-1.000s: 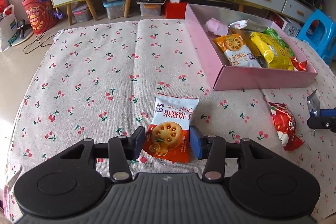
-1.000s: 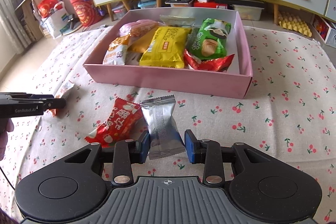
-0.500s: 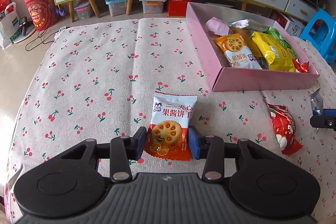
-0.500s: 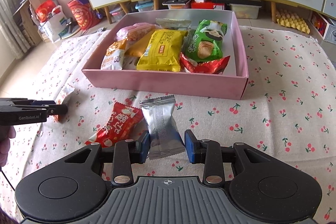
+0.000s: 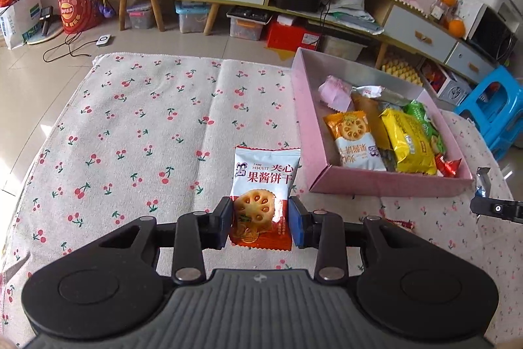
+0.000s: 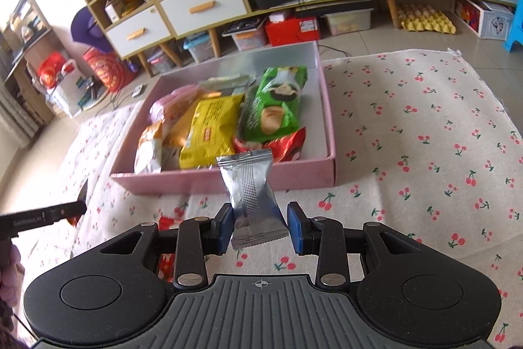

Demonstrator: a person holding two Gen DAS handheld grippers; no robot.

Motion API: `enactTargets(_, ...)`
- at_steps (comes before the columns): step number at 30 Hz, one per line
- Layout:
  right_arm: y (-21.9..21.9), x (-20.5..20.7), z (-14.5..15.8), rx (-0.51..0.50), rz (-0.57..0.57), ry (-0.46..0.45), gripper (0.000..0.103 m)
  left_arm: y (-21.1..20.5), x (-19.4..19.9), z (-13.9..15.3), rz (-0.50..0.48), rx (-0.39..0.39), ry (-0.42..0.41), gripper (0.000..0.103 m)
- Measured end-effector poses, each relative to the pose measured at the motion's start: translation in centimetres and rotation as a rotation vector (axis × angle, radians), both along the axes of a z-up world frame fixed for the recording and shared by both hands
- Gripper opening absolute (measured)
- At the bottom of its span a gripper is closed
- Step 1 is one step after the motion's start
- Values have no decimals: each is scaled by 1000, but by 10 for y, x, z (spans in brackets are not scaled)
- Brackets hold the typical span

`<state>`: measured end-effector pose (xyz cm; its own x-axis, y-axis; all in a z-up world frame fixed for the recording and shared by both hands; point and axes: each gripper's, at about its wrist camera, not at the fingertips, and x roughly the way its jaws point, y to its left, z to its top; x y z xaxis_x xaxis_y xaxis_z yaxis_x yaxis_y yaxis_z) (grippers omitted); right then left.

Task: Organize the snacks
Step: 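Carry the biscuit packet and silver bar into the pink box and open both tools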

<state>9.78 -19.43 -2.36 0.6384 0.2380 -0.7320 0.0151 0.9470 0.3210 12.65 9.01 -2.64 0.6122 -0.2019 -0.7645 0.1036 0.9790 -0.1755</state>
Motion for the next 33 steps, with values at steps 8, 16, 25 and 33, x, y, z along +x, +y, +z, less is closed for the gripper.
enactTargets(8,-20,20,4,75,-92,-30,33,-20,10,8,9,-76,-27,33)
enactTargets(16,-23,38,-5,124,-102,-44,33,-46,15,10,-10,-112,-60,33)
enactTargets(25,-21,50,-15,158,-103,-35,34,-94,38,12,-79,-61,-130,33)
enactTargets(33,-28,52,-15,205,-115,-32,38,-113,58,6,-74,-16,-123,33)
